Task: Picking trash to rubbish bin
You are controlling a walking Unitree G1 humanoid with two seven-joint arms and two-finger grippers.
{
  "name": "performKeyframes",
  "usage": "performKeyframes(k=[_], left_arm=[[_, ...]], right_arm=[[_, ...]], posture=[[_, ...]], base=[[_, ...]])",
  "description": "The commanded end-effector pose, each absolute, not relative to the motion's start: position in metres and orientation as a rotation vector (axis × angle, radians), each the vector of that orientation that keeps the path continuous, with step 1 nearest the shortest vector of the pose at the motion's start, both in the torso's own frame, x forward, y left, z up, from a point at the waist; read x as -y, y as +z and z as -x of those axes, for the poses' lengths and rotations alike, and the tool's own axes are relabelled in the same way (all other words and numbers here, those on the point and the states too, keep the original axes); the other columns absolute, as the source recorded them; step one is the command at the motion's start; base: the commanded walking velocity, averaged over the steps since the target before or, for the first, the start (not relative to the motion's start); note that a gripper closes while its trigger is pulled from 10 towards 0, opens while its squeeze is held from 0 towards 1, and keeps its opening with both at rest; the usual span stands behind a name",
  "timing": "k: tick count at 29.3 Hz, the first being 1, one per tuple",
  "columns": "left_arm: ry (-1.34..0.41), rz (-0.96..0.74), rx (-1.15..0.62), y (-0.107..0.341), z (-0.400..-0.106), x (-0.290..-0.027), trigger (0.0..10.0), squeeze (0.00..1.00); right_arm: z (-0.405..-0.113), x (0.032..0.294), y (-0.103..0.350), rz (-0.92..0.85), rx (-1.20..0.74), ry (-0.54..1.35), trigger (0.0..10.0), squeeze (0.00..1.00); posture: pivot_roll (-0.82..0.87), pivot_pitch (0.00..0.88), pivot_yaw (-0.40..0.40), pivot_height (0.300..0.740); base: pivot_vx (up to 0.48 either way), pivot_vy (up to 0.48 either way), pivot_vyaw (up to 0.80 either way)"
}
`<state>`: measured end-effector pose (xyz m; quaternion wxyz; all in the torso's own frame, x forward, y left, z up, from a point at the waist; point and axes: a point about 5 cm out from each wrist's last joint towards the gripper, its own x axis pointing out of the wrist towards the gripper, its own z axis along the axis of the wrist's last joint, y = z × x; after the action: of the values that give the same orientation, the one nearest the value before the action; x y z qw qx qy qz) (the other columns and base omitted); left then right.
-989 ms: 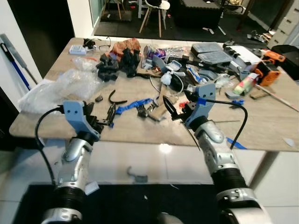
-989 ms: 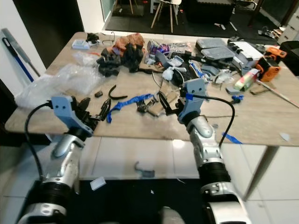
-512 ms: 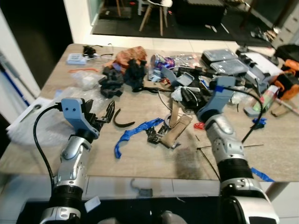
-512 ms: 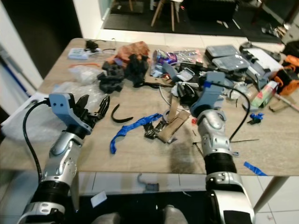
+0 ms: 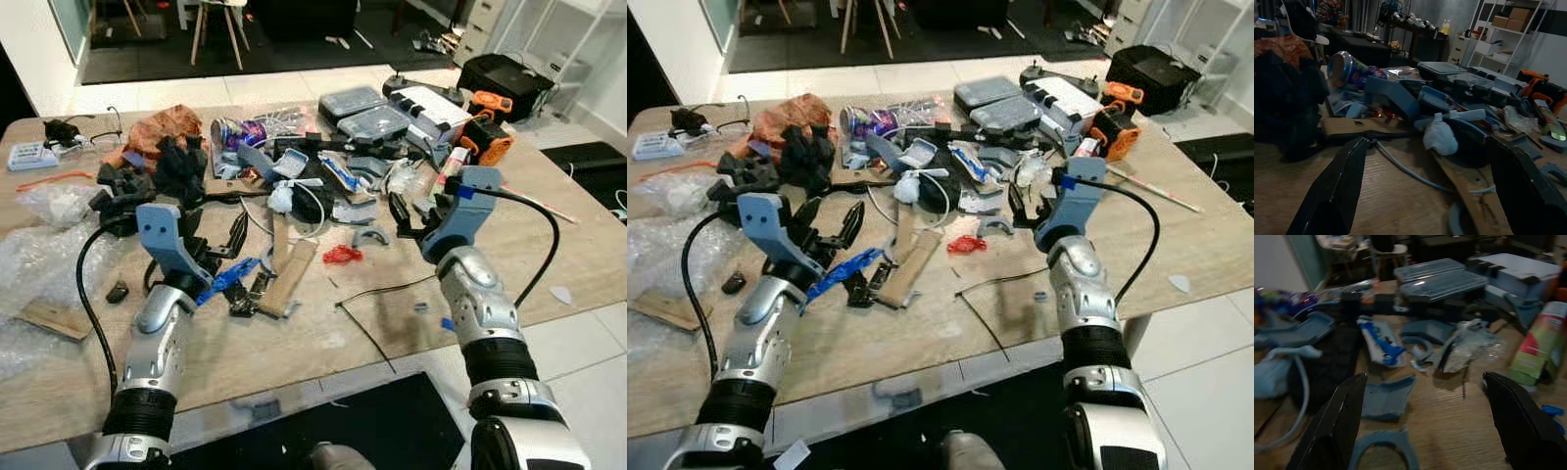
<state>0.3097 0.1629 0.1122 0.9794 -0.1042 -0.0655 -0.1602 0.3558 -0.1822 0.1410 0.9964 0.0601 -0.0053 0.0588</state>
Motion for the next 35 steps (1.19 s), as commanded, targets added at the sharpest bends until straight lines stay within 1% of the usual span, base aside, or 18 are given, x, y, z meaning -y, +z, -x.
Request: performKeyframes(k=[1, 5, 23, 29, 35], left_arm=[[-0.330, 0.197, 0.117, 0.1095, -0.3075, -0.1627, 10.0, 0.00], [-0.329, 0.201, 0.116, 0.1093, -0.3074, -0.1625, 10.0, 0.00], [-0.324, 0.213, 0.120, 0.1097, -0.3069, -0.1624, 10.0, 0.00], [-0.336, 0.206, 0.111, 0.1093, -0.3066, -0.1619, 10.0, 0.00], [-0.325, 0.226, 0.114, 0.1095, -0.3070, -0.1624, 10.0, 0.00]], right_arm=[[-0.3556, 0.1850, 0.1395, -0.105, 0.000, 0.111, 10.0, 0.00], [-0.3555, 0.1850, 0.1390, -0.097, -0.003, 0.112, 10.0, 0.00], [-0.3551, 0.1837, 0.1369, -0.077, -0.016, 0.122, 10.0, 0.00], [-0.3551, 0.1831, 0.1364, -0.076, -0.019, 0.123, 10.0, 0.00], [-0.3549, 0.1832, 0.1363, -0.075, -0.020, 0.125, 10.0, 0.00]], posture=[[0.01, 0.000, -0.042, 0.740], [0.01, 0.000, -0.042, 0.740], [0.00, 0.000, -0.043, 0.740], [0.00, 0.000, -0.043, 0.740], [0.00, 0.000, -0.044, 0.740]], base=[[0.240, -0.412, 0.00], [0.060, -0.414, 0.00], [0.013, 0.000, 0.00], [0.000, -0.394, 0.00], [0.000, 0.000, 0.00]])
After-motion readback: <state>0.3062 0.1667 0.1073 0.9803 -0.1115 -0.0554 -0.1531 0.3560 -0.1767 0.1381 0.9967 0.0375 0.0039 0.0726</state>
